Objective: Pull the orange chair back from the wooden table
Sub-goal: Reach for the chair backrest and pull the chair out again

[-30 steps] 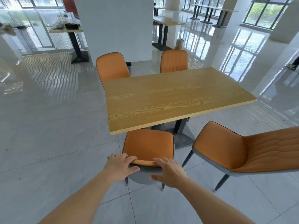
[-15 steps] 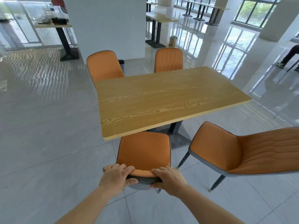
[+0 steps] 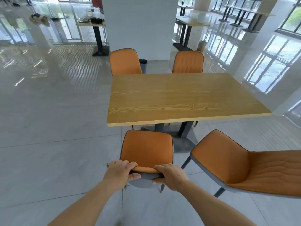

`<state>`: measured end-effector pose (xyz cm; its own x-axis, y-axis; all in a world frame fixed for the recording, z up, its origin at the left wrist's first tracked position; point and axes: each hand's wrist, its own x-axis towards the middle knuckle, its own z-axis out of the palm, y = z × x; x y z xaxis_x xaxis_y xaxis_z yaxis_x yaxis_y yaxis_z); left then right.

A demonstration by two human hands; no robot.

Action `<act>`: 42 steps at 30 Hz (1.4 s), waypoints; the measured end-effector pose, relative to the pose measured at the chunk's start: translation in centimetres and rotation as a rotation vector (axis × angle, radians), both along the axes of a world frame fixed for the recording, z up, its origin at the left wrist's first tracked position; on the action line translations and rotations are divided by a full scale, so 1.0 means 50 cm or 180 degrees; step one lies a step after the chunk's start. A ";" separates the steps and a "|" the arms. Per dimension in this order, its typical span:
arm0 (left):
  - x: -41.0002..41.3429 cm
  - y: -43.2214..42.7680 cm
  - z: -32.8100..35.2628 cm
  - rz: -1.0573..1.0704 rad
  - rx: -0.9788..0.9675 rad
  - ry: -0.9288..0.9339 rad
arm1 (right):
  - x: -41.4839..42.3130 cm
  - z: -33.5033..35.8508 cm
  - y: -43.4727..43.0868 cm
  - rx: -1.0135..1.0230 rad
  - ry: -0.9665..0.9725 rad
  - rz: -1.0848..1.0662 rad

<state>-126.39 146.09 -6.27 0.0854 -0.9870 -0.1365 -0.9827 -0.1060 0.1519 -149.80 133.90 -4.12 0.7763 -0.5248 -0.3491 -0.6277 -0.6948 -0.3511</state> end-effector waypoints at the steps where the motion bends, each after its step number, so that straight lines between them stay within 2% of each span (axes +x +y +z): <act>1: -0.017 0.007 0.002 0.0061 0.0002 0.0017 | -0.012 0.002 -0.001 0.0008 -0.0019 0.0061; 9: -0.135 0.066 -0.008 0.0457 -0.0005 -0.0019 | -0.090 -0.001 0.003 -0.0023 -0.0054 0.0410; 16: -0.184 0.115 -0.008 0.0584 -0.0126 -0.0114 | -0.126 0.002 0.035 0.0080 -0.0057 0.0454; 23: -0.214 0.146 0.001 0.0546 -0.0154 -0.0145 | -0.157 -0.009 0.065 0.0100 -0.0041 0.0307; 29: -0.239 0.162 0.016 0.0728 -0.0157 0.0053 | -0.185 -0.005 0.093 0.0100 0.0037 0.0201; 33: -0.253 0.146 0.028 0.0884 -0.0216 0.0116 | -0.175 0.003 0.107 0.0197 -0.0039 -0.0318; 38: -0.262 0.130 0.020 0.1032 -0.0204 -0.0170 | -0.150 -0.025 0.130 -0.0572 -0.0167 -0.0808; 42: -0.271 0.129 0.018 0.1109 -0.0380 -0.0359 | -0.151 -0.044 0.128 -0.0792 -0.0230 -0.0943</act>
